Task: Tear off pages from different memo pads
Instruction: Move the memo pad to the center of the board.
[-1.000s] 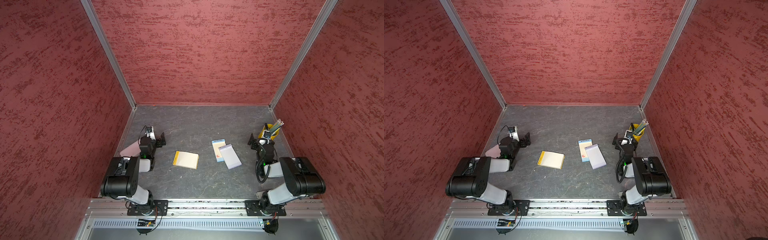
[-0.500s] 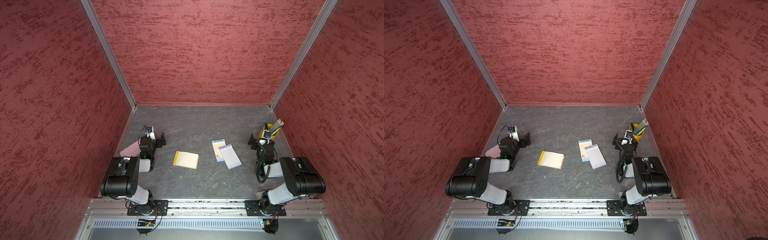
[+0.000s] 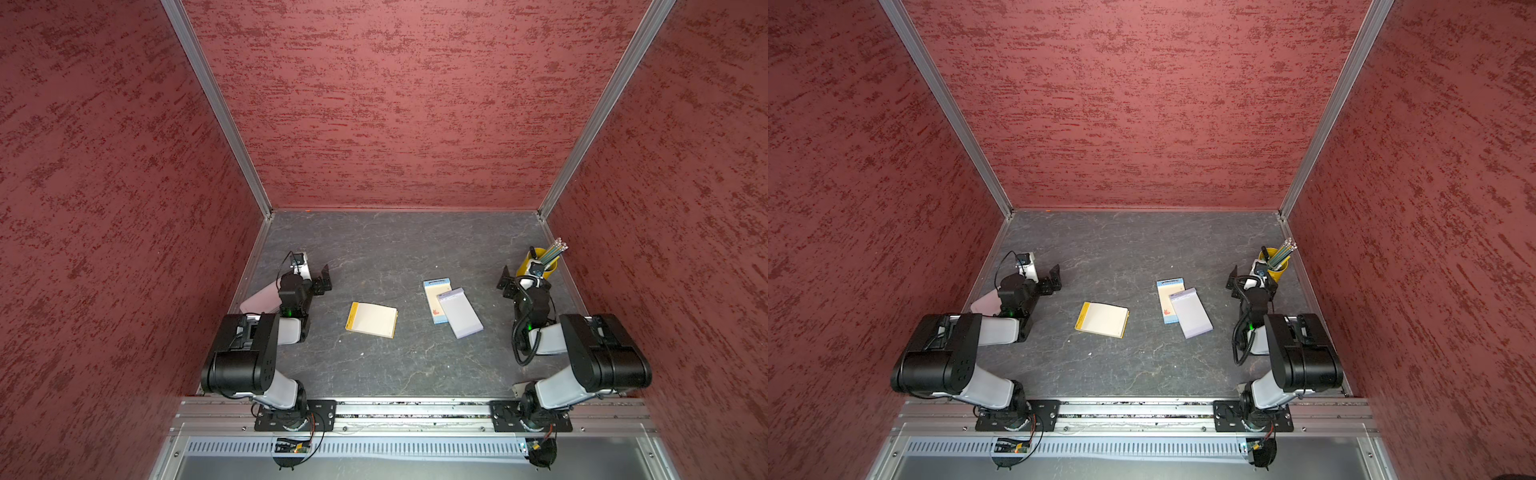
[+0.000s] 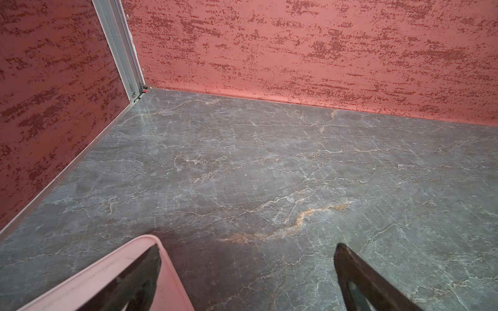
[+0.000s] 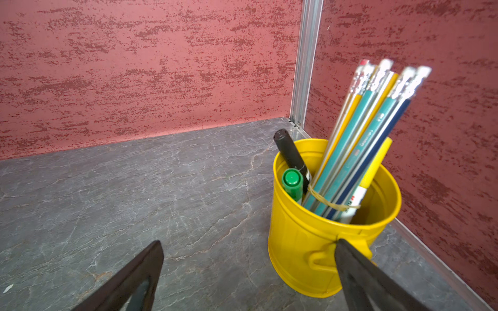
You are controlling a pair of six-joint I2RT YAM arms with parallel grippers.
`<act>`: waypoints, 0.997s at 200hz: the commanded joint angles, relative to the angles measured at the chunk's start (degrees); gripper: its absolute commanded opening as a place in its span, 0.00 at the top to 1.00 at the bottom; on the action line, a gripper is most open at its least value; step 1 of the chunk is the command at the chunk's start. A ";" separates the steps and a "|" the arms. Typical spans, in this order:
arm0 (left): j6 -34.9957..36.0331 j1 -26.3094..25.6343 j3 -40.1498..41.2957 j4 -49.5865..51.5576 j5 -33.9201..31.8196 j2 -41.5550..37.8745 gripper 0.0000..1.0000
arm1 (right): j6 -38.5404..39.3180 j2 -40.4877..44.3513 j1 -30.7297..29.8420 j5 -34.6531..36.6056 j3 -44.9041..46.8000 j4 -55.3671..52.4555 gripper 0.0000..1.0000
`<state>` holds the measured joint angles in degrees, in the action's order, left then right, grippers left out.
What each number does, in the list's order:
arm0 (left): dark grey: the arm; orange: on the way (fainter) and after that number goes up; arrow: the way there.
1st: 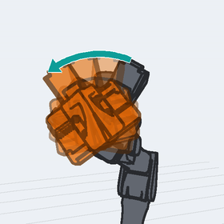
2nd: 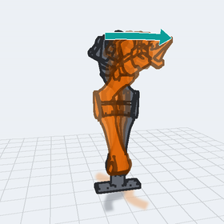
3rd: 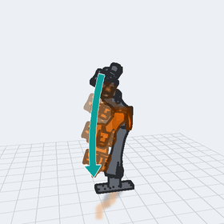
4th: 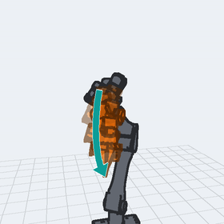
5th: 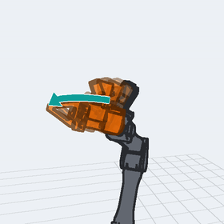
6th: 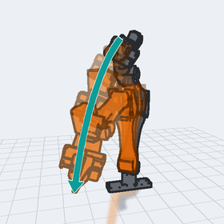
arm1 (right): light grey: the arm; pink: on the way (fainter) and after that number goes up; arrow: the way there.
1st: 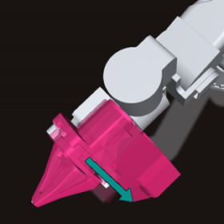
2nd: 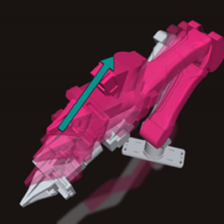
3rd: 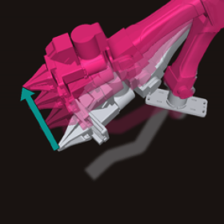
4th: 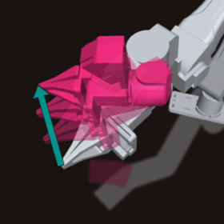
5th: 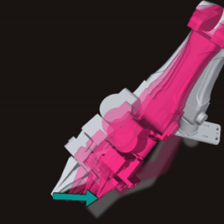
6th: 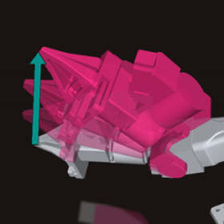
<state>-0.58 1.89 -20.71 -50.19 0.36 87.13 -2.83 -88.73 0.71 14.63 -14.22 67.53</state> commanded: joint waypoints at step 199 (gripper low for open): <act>-32.42 -32.20 -25.97 71.15 -9.49 -20.14 0.06 | -32.27 28.48 -3.18 -25.42 -21.86 -82.16 0.21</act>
<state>-27.77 -23.64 -44.27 15.55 -6.72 63.81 -32.14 -56.49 -1.32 -2.52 -36.67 -6.63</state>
